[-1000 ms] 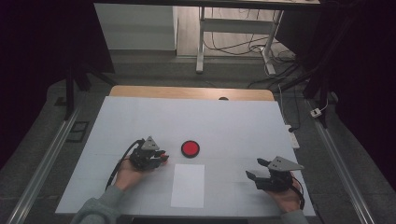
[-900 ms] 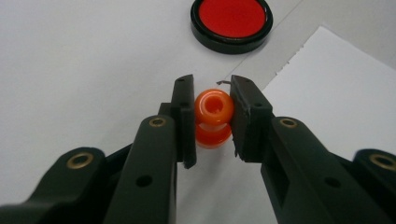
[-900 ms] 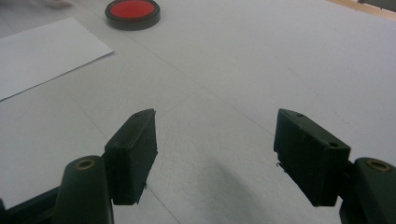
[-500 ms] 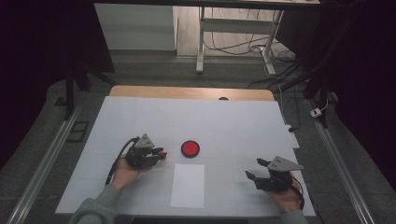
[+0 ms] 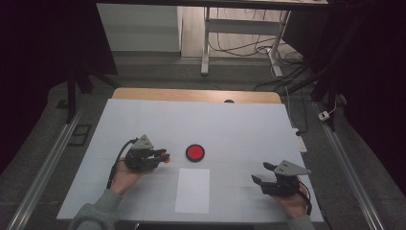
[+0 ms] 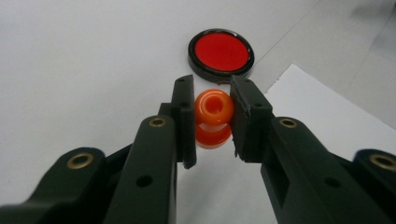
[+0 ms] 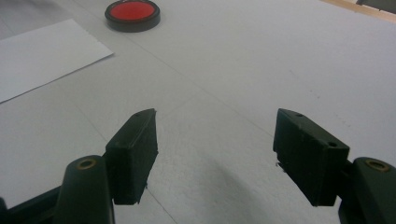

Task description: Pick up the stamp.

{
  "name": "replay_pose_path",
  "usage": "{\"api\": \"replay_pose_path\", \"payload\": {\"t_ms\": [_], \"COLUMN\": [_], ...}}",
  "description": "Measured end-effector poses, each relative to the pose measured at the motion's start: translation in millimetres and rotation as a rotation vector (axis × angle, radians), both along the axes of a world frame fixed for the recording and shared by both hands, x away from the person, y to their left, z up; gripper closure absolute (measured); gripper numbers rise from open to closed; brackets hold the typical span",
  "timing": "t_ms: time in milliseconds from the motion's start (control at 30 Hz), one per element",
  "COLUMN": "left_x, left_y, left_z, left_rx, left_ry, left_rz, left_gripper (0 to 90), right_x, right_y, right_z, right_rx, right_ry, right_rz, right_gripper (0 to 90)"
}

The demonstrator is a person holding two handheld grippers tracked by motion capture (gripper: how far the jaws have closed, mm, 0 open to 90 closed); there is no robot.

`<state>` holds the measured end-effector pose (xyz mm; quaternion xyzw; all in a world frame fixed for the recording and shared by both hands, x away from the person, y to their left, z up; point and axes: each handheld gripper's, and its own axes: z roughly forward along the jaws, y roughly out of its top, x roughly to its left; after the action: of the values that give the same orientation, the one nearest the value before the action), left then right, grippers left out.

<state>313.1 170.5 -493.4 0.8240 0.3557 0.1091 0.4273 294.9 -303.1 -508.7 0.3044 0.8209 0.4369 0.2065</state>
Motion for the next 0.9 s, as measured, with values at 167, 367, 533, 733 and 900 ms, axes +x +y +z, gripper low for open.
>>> {"api": "replay_pose_path", "payload": {"t_ms": [167, 367, 533, 733, 900], "left_x": [-2.4, -5.9, -10.4, -15.3, -18.0], "left_y": [3.6, 6.2, 4.1, -2.9, -6.1], "left_z": [5.5, 12.2, 19.8, 31.2, 40.6], "left_rx": [-0.04, -0.069, -0.075, -0.09, -0.101], "left_ry": [-0.011, -0.025, -0.049, -0.072, -0.086], "left_rz": [-0.005, -0.011, -0.015, -0.038, -0.04], "left_gripper": [72.5, 72.5, 72.5, 72.4, 72.5], "right_x": [1.1, 1.3, -1.3, -2.5, -2.3], "right_y": [0.8, 2.2, 3.8, 4.1, 4.0], "right_z": [0.7, 1.4, 2.1, 2.2, 4.6], "right_rx": [0.007, 0.017, -0.007, 0.009, 0.008], "right_ry": [0.001, -0.002, -0.007, -0.008, -0.012], "right_rz": [-0.001, -0.003, 0.002, 0.004, 0.001], "right_gripper": [30.1, 30.1, 30.1, 30.1, 30.1]}}
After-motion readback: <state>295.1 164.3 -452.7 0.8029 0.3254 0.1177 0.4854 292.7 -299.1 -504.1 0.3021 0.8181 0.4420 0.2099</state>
